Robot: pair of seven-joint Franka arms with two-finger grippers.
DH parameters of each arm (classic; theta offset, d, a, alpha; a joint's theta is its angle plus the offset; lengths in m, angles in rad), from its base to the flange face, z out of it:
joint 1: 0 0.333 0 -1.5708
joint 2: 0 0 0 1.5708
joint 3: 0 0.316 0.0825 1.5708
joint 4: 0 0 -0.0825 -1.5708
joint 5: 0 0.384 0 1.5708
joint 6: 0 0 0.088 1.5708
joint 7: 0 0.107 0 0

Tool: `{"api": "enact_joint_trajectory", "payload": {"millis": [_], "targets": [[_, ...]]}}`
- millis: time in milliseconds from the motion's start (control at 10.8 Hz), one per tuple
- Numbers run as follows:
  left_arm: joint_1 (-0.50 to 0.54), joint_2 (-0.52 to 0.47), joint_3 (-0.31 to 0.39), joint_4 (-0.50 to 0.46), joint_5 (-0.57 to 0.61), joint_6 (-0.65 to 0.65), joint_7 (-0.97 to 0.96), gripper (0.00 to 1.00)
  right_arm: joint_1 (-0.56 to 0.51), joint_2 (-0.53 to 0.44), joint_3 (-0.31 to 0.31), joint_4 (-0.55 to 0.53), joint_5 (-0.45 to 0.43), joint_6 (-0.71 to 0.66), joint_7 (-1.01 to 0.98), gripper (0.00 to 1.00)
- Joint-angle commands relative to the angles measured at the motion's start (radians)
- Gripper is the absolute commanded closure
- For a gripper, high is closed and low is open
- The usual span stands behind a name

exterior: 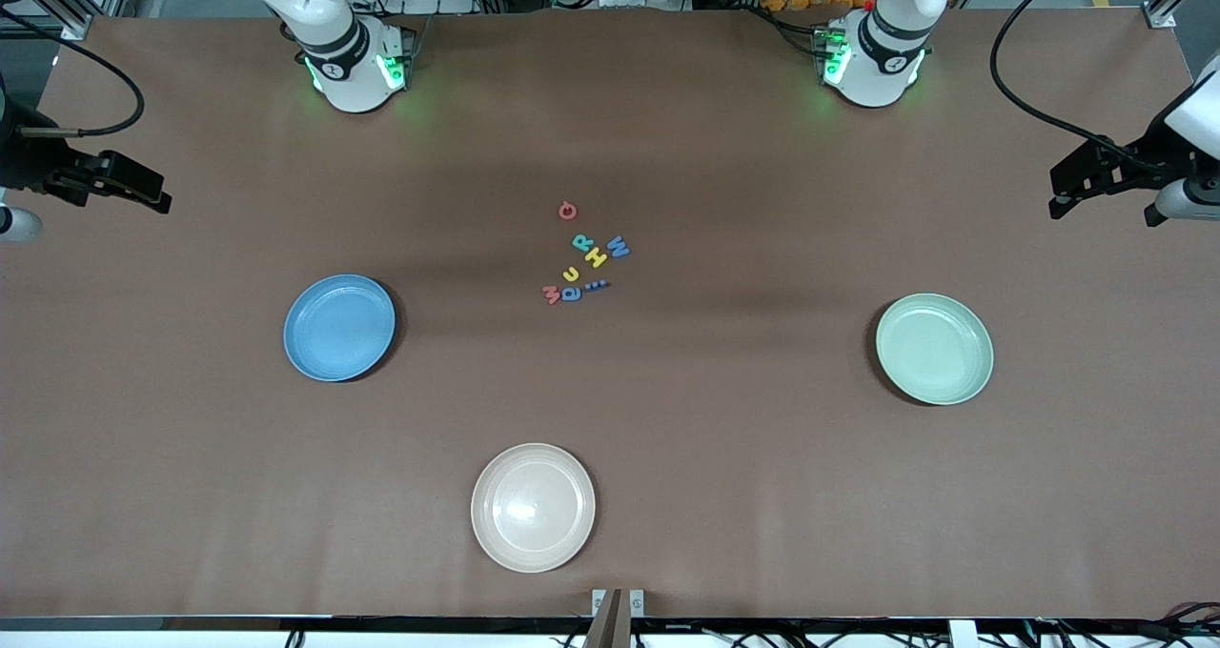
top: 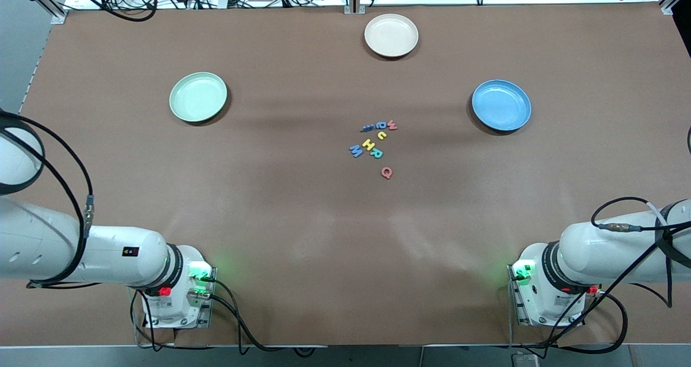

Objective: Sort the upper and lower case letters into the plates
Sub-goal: 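Move the left gripper over the foam letter pile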

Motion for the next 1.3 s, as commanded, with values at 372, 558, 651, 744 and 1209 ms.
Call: {"api": "enact_joint_trajectory", "payload": {"millis": [372,558,651,744,1209], "targets": [[-0.06,0.042,-0.055,0.01,-0.015,-0.011,-0.024,0.0,0.002,-0.003,-0.001,0.011,-0.007,-0.014,0.011,0.0],[-0.121,0.105,-0.153,0.005,-0.011,0.012,-0.024,0.0,0.002,-0.003,-0.001,0.011,-0.005,-0.012,0.011,0.0],[-0.141,0.134,-0.211,-0.005,-0.011,0.051,-0.026,0.0,0.005,-0.003,-0.001,0.011,-0.004,-0.011,0.013,0.0],[-0.164,0.165,-0.253,-0.027,-0.02,0.105,-0.041,0.0,0.005,-0.001,0.0,0.011,-0.002,-0.011,0.013,0.0],[-0.337,0.363,-0.336,-0.093,0.006,0.378,-0.136,0.0,0.007,-0.001,0.0,0.012,0.0,-0.009,0.013,0.0]]}}
